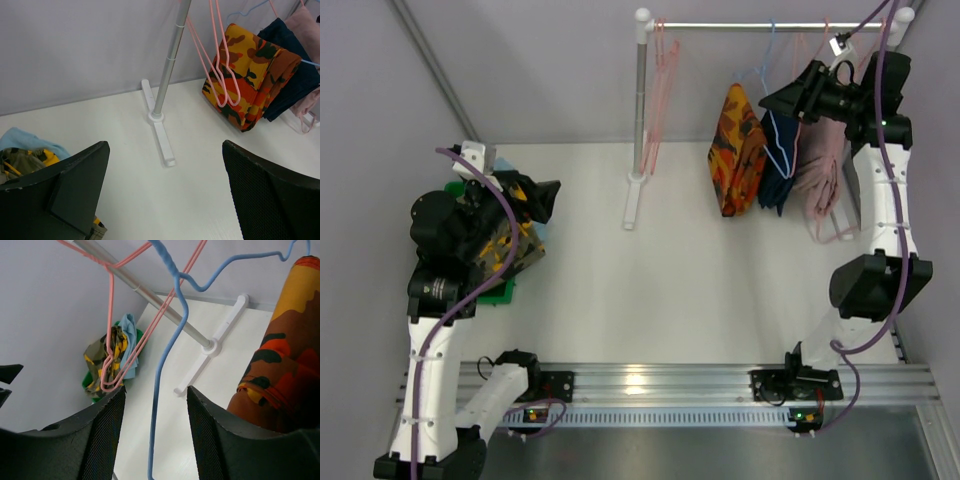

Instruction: Remove the trousers from the hanger

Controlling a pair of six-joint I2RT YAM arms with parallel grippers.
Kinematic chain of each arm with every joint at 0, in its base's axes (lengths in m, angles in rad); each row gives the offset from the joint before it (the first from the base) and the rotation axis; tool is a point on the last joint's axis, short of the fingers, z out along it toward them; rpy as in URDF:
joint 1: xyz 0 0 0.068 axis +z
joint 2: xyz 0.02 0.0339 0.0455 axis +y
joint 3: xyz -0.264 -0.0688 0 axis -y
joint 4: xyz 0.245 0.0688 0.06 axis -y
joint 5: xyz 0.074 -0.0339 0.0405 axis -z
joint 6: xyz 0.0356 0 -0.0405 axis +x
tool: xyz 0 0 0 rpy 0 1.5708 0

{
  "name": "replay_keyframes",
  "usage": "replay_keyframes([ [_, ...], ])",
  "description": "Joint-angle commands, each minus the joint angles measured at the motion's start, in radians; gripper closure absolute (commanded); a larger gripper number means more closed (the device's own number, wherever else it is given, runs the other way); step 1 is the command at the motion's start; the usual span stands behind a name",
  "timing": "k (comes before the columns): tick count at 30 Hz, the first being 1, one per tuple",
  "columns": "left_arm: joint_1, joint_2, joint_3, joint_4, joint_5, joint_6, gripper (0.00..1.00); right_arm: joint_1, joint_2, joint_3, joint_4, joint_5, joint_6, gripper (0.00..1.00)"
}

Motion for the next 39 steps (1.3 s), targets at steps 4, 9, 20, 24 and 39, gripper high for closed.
replay_keyframes([
  [4, -0.003, -0.016, -0.004, 0.022, -0.002, -0.004, 0.01, 0.032, -0.007, 0.016, 0.032, -0.037, 0.004, 0.48],
  [9, -0.003, -0.017, -0.007, 0.014, -0.002, -0.004, 0.01, 0.032, -0.041, -0.009, 0.042, 0.004, 0.004, 0.40],
  [20, -0.003, 0.203, 0.185, -0.322, -0.096, 0.026, 0.01, -0.118, -0.278, -0.196, 0.060, 0.130, 0.003, 0.01],
  [24, -0.003, 0.211, 0.177, -0.348, -0.096, 0.051, 0.01, -0.234, -0.427, -0.315, 0.072, 0.124, -0.025, 0.01],
  [39, -0.003, 0.164, 0.122, -0.435, -0.183, 0.091, 0.01, -0.322, -1.136, -0.903, -0.127, 0.145, -0.359, 0.01],
])
